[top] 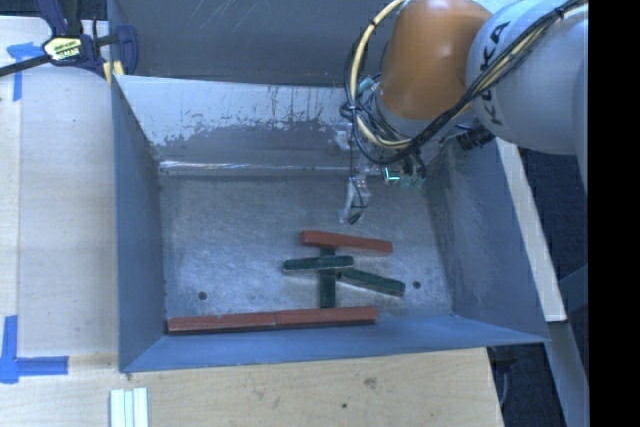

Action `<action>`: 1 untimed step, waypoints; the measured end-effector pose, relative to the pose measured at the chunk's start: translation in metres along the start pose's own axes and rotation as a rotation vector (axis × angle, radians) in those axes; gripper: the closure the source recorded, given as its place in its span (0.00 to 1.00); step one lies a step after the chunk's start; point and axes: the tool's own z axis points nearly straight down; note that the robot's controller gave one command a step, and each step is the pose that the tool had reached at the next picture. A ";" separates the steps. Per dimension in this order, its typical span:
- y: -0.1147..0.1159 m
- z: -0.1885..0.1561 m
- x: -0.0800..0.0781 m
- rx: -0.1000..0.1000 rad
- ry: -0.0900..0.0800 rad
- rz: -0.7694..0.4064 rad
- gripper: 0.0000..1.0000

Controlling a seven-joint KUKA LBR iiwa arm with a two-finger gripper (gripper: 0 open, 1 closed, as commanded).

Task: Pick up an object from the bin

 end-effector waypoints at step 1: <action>-0.024 0.069 0.048 0.002 -0.009 -0.321 0.00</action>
Offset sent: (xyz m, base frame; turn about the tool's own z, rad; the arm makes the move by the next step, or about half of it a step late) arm -0.0501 -0.0225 -0.0701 -0.3227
